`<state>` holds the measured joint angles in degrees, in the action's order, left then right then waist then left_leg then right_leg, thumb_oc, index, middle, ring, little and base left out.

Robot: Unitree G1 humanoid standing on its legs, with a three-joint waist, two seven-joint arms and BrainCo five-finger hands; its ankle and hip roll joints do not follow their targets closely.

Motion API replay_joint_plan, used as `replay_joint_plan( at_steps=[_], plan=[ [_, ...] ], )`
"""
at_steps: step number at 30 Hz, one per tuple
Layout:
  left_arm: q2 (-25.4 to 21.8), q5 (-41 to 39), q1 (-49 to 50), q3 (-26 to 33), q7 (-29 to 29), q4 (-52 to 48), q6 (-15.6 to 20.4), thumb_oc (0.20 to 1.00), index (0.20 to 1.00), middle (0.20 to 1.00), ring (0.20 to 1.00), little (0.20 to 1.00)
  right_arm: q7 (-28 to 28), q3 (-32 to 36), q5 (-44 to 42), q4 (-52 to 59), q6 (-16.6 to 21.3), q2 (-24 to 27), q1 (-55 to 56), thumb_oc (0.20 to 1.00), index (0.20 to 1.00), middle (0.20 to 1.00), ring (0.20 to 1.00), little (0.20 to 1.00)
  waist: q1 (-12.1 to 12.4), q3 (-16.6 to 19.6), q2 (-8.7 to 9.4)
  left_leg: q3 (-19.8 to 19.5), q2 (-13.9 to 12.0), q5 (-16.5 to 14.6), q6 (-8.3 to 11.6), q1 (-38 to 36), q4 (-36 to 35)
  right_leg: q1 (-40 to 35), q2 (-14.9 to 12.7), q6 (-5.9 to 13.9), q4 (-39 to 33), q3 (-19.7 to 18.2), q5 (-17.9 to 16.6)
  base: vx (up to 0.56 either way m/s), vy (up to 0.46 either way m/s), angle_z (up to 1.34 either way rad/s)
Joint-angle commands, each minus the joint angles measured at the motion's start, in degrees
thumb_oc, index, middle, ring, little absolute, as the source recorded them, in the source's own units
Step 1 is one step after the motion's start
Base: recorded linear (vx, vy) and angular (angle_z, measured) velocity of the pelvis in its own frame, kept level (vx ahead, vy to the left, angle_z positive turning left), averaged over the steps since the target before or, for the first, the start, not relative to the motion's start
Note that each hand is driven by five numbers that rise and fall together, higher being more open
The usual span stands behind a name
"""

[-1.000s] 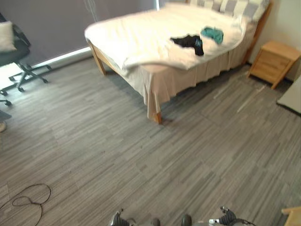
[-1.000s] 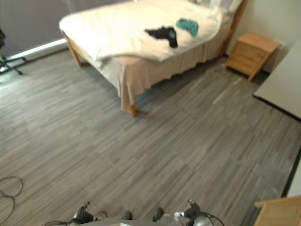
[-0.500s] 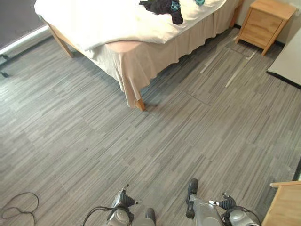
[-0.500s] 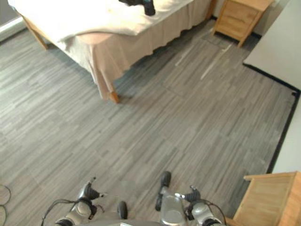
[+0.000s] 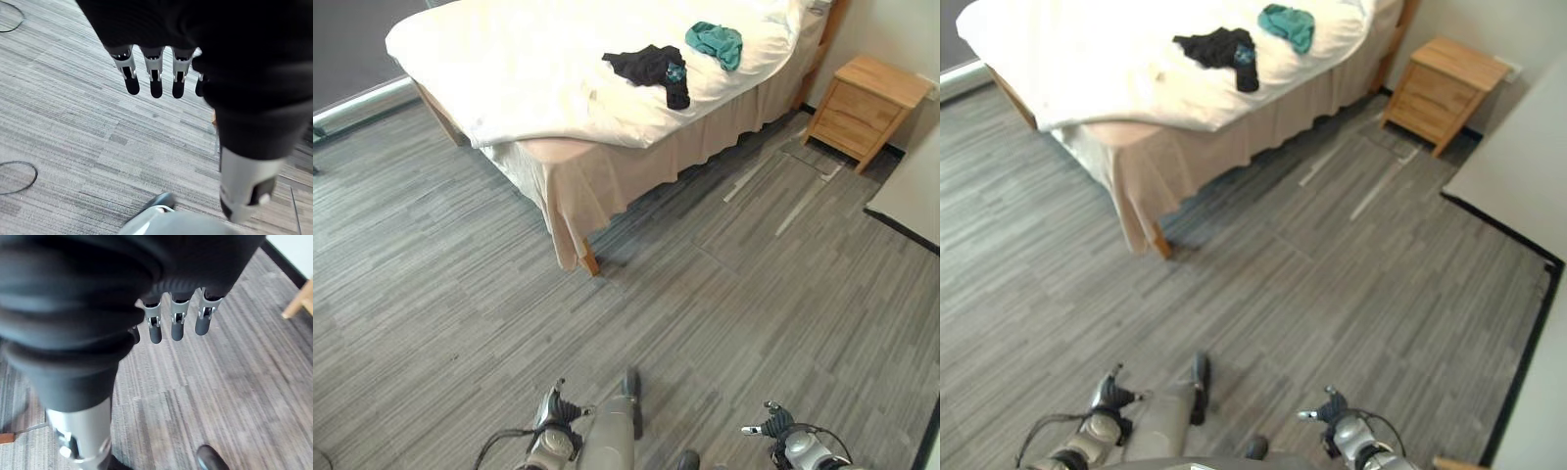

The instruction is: Tidy up the quilt and then pick up the clothes from the bed and put them into the laundry hamper.

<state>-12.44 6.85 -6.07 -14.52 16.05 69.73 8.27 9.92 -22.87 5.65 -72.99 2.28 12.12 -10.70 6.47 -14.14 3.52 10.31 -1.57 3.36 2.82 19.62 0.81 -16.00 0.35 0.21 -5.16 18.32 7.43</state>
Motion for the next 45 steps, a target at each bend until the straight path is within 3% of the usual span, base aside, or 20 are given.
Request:
replay_joint_plan(
  at_steps=[1,2,3,5,6,7,9,10,13,14,16,18,24,27,31,34,38,40,41,45],
  plan=[
    [1.29,-1.09,-0.19,-1.60,0.88,2.00,0.10,1.000,1.000,1.000,1.000,1.000,1.74,0.65,0.15,2.21,0.69,0.53,1.15,1.000,1.000,1.000,1.000,1.000,2.51,0.68,0.41,0.55,-2.35,-0.10,0.69,-3.92,2.84,0.35,-1.01,3.99,0.16,-2.41,5.87,0.41,0.057,-0.07],
    [0.97,-1.82,0.22,-1.11,0.33,2.95,-0.31,1.000,1.000,1.000,1.000,1.000,1.85,0.31,0.11,2.39,0.75,-0.24,0.82,1.000,1.000,1.000,1.000,1.000,3.96,0.58,1.37,-1.17,-1.38,0.06,0.11,-3.95,4.15,-0.95,-0.56,3.70,2.45,-2.94,6.82,0.62,0.117,-0.38],
    [-0.12,-0.61,1.25,-0.55,-0.33,4.99,-1.60,1.000,1.000,1.000,1.000,1.000,1.70,0.38,0.01,2.97,0.90,-1.98,1.24,1.000,1.000,1.000,1.000,1.000,4.70,1.36,2.79,-1.82,-0.23,-1.16,-2.15,-6.09,4.66,0.63,-0.90,5.35,10.40,-2.69,6.54,0.79,0.172,-0.36],
    [-1.76,1.50,1.59,-0.60,-1.10,6.51,-2.90,1.000,1.000,1.000,1.000,1.000,1.20,-0.01,0.03,5.66,0.96,-3.70,1.84,1.000,1.000,1.000,1.000,1.000,3.43,0.80,3.88,-1.03,0.30,-4.04,-4.00,-8.98,6.12,6.38,-3.78,11.74,26.84,-1.58,-0.07,0.61,0.214,-0.07],
    [-2.53,1.63,1.50,-0.30,-1.13,6.21,-2.95,1.000,1.000,1.000,1.000,1.000,0.82,-0.33,0.19,7.00,0.88,-3.97,1.81,1.000,1.000,1.000,1.000,1.000,2.42,0.35,3.54,-1.27,0.17,-4.93,-4.68,-10.35,6.31,10.36,-5.42,13.47,34.20,-1.65,-4.46,0.48,0.225,0.02],
    [-3.30,1.06,1.24,-0.04,-0.90,5.74,-2.86,1.000,1.000,1.000,1.000,1.000,0.74,-0.38,0.25,8.39,0.86,-4.16,1.20,1.000,1.000,1.000,1.000,1.000,1.60,-0.31,2.68,-1.69,-0.07,-5.73,-5.39,-12.63,5.65,14.52,-6.75,13.73,40.80,-1.71,-7.19,0.29,0.139,-0.01],
    [-3.91,0.63,0.48,0.16,-0.69,5.36,-2.78,1.000,1.000,1.000,1.000,1.000,0.77,-1.35,1.23,11.06,0.90,-4.02,0.40,1.000,1.000,1.000,1.000,1.000,0.02,-1.05,1.11,-2.89,-0.43,-6.68,-5.57,-16.66,3.14,19.66,-8.50,12.81,43.04,-0.55,-6.43,0.42,0.142,0.51],
    [-3.90,0.63,0.47,0.17,-0.69,5.36,-2.78,1.000,1.000,1.000,1.000,1.000,0.77,-1.35,1.23,11.07,0.89,-4.00,0.40,1.000,1.000,1.000,1.000,1.000,-0.04,-0.98,1.03,-2.95,-0.51,-6.60,-5.54,-16.58,3.08,19.68,-8.40,12.78,42.90,-0.47,-6.54,0.68,0.100,0.71],
    [-4.69,0.42,-0.80,0.10,-0.27,3.99,-2.29,1.000,1.000,1.000,1.000,1.000,0.60,-3.15,2.60,14.64,0.50,-3.93,-0.29,1.000,1.000,1.000,1.000,1.000,-1.95,-1.92,0.22,-5.48,-0.23,-8.48,-4.48,-20.09,2.00,22.25,-9.74,10.45,29.80,-0.69,-2.88,0.49,-0.094,0.56],
    [-4.99,0.55,-2.61,-0.46,0.26,3.22,-1.57,1.000,1.000,1.000,1.000,1.000,0.65,-3.87,3.02,16.69,0.25,-3.24,-0.48,1.000,1.000,1.000,1.000,1.000,-3.33,-1.90,0.31,-8.82,0.02,-10.30,-3.05,-21.61,1.41,21.91,-11.03,10.10,13.80,-8.14,-3.16,0.55,-0.240,0.83],
    [-4.97,1.46,-4.32,-1.86,0.16,2.72,-1.18,1.000,1.000,1.000,1.000,1.000,0.05,-3.61,2.57,18.45,-0.16,-2.12,0.83,1.000,1.000,1.000,1.000,1.000,-5.33,-2.22,0.72,-13.46,-0.42,-11.69,-1.55,-22.20,2.01,22.94,-12.66,11.19,8.47,-20.18,-6.35,0.59,-0.327,1.42],
    [-5.34,1.61,-4.57,-2.19,0.40,2.62,-0.99,1.000,1.000,1.000,1.000,1.000,-0.63,-3.81,2.50,19.37,-0.85,-2.07,2.13,1.000,1.000,1.000,1.000,1.000,-6.03,-1.71,1.94,-15.91,-1.70,-13.28,-0.31,-23.10,2.96,24.47,-12.45,12.39,10.11,-23.93,-8.62,0.42,-0.410,2.29],
    [-6.05,-3.54,-2.08,1.03,-0.27,3.83,0.26,1.000,1.000,1.000,1.000,1.000,-1.81,-2.50,0.76,21.42,0.44,-0.89,3.92,1.000,1.000,1.000,1.000,1.000,-7.19,0.30,2.01,-19.42,-7.00,-12.73,2.95,-22.99,4.13,19.44,-10.72,11.10,7.04,-15.38,-5.19,0.33,-0.368,1.31],
    [-7.90,-11.43,-2.87,6.41,2.14,-2.26,2.98,1.000,1.000,1.000,1.000,1.000,-1.14,-0.83,0.14,22.29,0.83,2.00,4.94,1.000,1.000,1.000,1.000,1.000,-8.66,-0.92,0.89,-7.07,-8.43,-8.62,2.68,-18.89,4.30,15.73,-11.48,10.34,3.21,-9.19,-4.93,0.05,-0.117,1.32],
    [-11.00,-13.95,-1.98,9.58,4.86,-16.60,5.53,1.000,1.000,1.000,1.000,1.000,-0.85,0.75,1.30,24.18,0.83,3.51,7.60,1.000,1.000,1.000,1.000,1.000,-8.97,-0.70,-0.31,-1.39,-7.42,-7.85,2.11,-17.46,3.26,15.47,-10.88,9.51,1.77,-7.84,-4.54,-0.03,-0.035,0.91],
    [-18.77,-9.86,0.36,13.81,6.58,-43.77,8.90,1.000,1.000,1.000,1.000,1.000,-0.52,3.85,1.27,20.48,2.29,5.27,11.53,1.000,1.000,1.000,1.000,1.000,-9.20,-0.84,-1.41,-0.24,-8.16,-6.11,2.86,-17.95,-0.04,15.68,-10.28,9.55,1.35,-6.69,-4.64,0.00,-0.010,-0.30],
    [-25.87,-2.09,-4.42,12.35,6.57,-53.37,10.48,1.000,1.000,1.000,1.000,1.000,-1.78,3.46,0.75,14.48,2.06,4.94,10.08,1.000,1.000,1.000,1.000,1.000,-9.34,-0.93,-1.95,-0.06,-8.17,-5.67,3.04,-18.13,-1.31,16.73,-10.49,9.88,2.53,-6.79,-4.54,0.02,0.025,0.01],
    [-25.90,-2.09,-4.52,12.32,6.58,-53.35,10.47,1.000,1.000,1.000,1.000,1.000,-1.78,3.51,0.75,14.43,2.08,4.89,9.99,1.000,1.000,1.000,1.000,1.000,-9.26,-0.76,-1.91,-0.02,-8.14,-5.46,3.02,-17.83,-1.36,17.08,-10.50,9.84,2.51,-6.87,-4.70,0.01,0.039,-0.06],
    [-29.93,3.57,-11.63,8.00,6.45,-56.94,10.03,1.000,1.000,1.000,1.000,1.000,-1.81,2.72,0.49,12.42,1.47,4.51,7.75,1.000,1.000,1.000,1.000,1.000,-10.16,-1.07,-2.19,0.67,-7.99,-5.73,3.05,-17.78,-1.75,19.28,-10.88,10.33,3.26,-8.00,-5.15,-0.02,0.063,-0.16],
    [-31.30,9.29,-19.70,2.55,6.68,-56.21,8.58,1.000,1.000,1.000,1.000,1.000,-1.70,1.88,1.04,11.63,1.02,3.73,6.38,1.000,1.000,1.000,1.000,1.000,-11.24,-0.76,-2.36,2.11,-7.67,-5.65,3.00,-17.04,-2.45,22.19,-11.21,10.93,3.44,-9.50,-6.32,-0.02,0.062,-0.33]
  ],
)
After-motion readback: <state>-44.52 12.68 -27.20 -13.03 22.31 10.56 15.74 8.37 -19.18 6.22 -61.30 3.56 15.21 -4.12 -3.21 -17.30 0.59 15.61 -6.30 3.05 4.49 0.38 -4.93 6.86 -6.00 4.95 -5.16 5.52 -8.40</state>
